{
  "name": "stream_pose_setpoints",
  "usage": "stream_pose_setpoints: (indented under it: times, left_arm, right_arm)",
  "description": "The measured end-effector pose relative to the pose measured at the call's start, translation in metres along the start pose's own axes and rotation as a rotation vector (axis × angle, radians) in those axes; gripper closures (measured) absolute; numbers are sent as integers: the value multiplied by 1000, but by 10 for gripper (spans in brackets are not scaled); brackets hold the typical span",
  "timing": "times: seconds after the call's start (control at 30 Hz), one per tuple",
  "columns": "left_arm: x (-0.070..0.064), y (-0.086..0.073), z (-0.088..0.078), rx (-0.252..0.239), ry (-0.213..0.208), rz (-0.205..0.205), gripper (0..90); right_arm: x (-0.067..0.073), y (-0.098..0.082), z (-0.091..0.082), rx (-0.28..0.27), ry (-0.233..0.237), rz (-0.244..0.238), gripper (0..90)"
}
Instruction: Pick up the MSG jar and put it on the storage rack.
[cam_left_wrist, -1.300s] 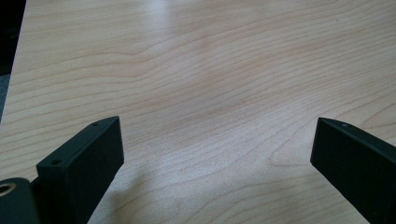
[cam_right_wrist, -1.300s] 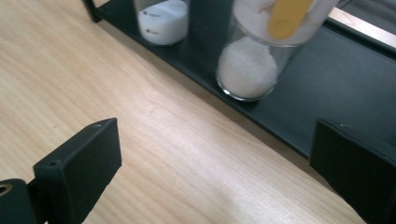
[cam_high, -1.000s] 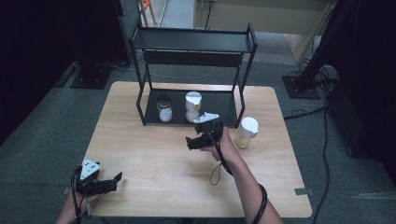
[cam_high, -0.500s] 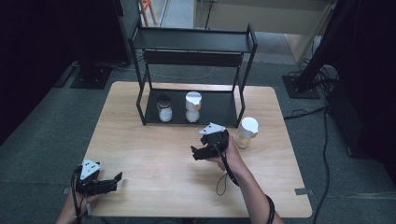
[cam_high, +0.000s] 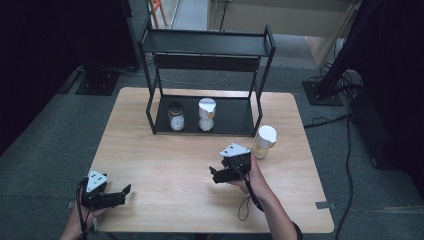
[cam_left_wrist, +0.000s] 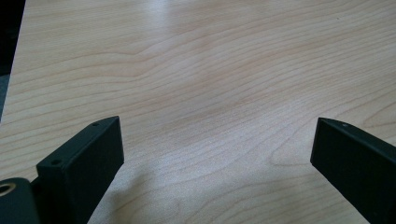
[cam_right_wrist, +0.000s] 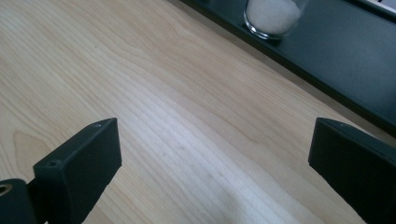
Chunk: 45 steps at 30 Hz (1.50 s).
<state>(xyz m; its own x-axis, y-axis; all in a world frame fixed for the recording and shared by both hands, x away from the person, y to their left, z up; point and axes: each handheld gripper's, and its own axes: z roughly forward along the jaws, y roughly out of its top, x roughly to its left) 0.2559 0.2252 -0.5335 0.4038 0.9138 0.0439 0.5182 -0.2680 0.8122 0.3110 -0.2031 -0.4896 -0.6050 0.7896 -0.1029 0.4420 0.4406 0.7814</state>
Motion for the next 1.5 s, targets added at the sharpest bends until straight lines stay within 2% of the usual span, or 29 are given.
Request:
stream_pose_setpoints:
  times: [0.43,1.5]
  left_arm:
    - [0,0,0,-1,1,2,29]
    - [1,0,0,-3,12,-17,29]
  right_arm:
    - [-12,-26,-15,-9,-29,24,23]
    - [-63,-94,-58,-5,-137,156,27]
